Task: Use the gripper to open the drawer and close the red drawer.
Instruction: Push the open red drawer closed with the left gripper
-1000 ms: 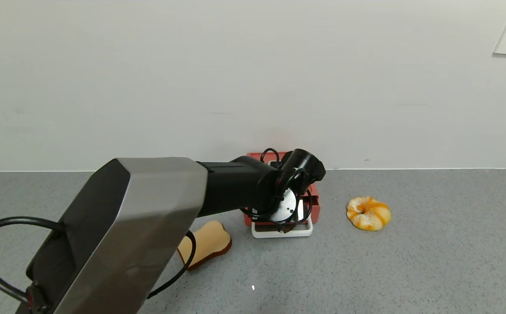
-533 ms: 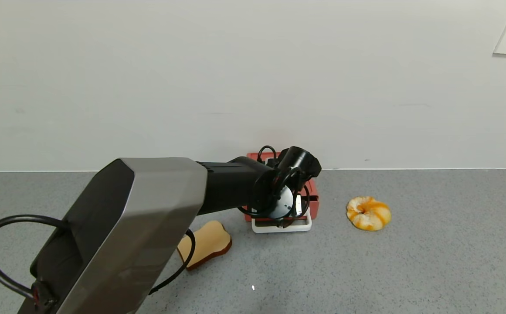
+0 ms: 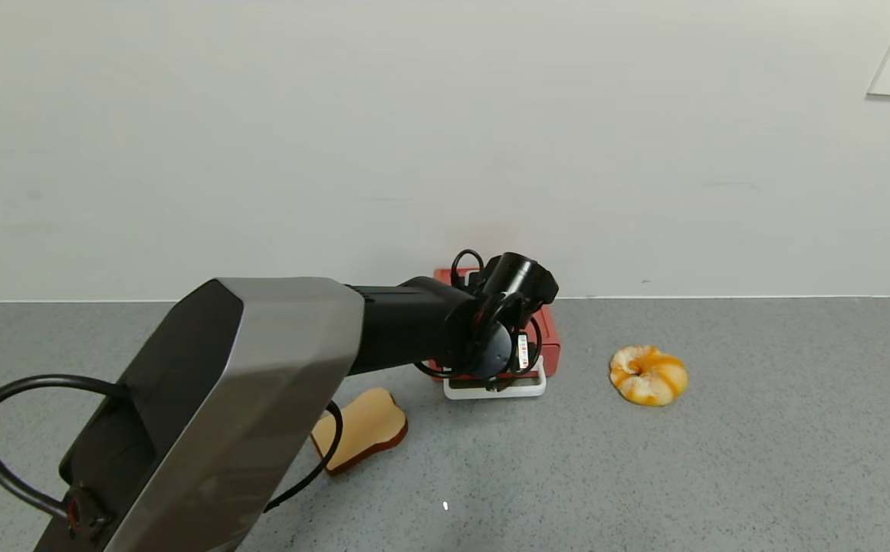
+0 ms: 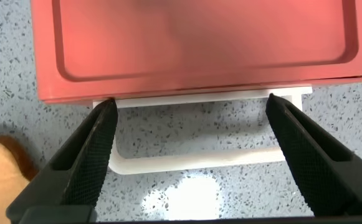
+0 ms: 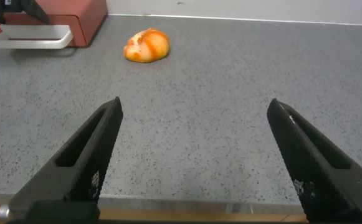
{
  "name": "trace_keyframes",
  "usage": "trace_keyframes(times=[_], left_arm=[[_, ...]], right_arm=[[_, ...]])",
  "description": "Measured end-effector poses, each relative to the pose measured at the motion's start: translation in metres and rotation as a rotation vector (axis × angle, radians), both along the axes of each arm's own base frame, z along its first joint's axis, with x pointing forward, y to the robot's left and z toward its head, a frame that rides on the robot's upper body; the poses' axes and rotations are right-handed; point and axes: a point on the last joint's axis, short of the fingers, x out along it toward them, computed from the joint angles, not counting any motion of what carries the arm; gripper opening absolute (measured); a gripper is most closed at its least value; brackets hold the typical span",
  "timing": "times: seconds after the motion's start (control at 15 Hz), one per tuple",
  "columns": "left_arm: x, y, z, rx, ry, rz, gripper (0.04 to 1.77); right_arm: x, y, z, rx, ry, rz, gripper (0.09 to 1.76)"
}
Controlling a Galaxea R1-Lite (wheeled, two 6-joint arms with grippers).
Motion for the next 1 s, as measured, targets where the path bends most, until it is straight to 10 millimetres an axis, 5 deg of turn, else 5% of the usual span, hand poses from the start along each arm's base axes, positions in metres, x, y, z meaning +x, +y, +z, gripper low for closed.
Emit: trace_keyframes(times=[0.67,1.0], left_arm=[[0.003,0.002,-0.001,-0.003,-0.008,0.002,1.72],[-0.017,0.015,0.027,0.042,0.051,0.000,1.72]], right_arm=[[0.000,0.000,0.000,0.000,0.000,0.000,1.71],[0.000,0.000,0.000,0.000,0.000,0.000,1.71]])
